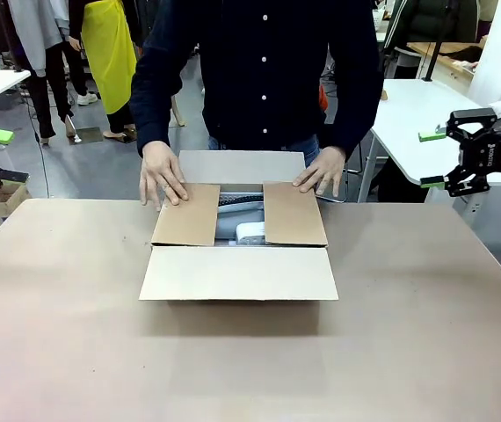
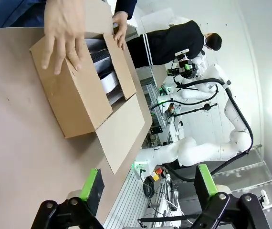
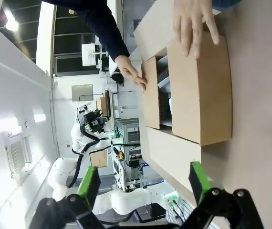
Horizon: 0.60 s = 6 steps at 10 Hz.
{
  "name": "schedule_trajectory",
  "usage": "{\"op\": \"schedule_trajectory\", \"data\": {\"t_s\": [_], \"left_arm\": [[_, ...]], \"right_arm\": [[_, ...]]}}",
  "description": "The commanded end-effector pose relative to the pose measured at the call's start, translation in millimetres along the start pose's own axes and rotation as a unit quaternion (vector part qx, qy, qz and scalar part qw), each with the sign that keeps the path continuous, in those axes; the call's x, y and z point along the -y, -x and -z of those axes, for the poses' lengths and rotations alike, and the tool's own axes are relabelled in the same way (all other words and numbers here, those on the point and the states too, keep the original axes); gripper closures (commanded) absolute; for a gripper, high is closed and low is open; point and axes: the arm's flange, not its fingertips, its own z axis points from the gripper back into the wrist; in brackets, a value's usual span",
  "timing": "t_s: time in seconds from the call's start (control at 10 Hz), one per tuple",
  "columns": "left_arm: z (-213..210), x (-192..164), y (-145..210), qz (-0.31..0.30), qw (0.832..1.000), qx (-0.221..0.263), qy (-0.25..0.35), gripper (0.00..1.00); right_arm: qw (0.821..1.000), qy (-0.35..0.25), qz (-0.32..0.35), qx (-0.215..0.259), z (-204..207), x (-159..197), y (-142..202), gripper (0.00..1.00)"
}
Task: Pack the gift set into the box.
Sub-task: Press and hold the closed box until the human finishes sealing it.
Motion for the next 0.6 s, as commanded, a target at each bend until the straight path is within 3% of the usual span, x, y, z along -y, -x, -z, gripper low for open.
{"op": "schedule_trajectory", "data": {"t_s": [0.0,0.5], "left_arm": [[-0.8,3.3,2.0,-0.003,1.0,-0.003,-0.002,0.0],[-0.8,3.3,2.0,-0.003,1.0,-0.003,-0.002,0.0]], "right_arm": [[1.0,0.001,-0.008,-0.002,-2.5,-0.8,0.0,0.0],[1.0,0.001,-0.008,-0.002,-2.5,-0.8,0.0,0.0]]}}
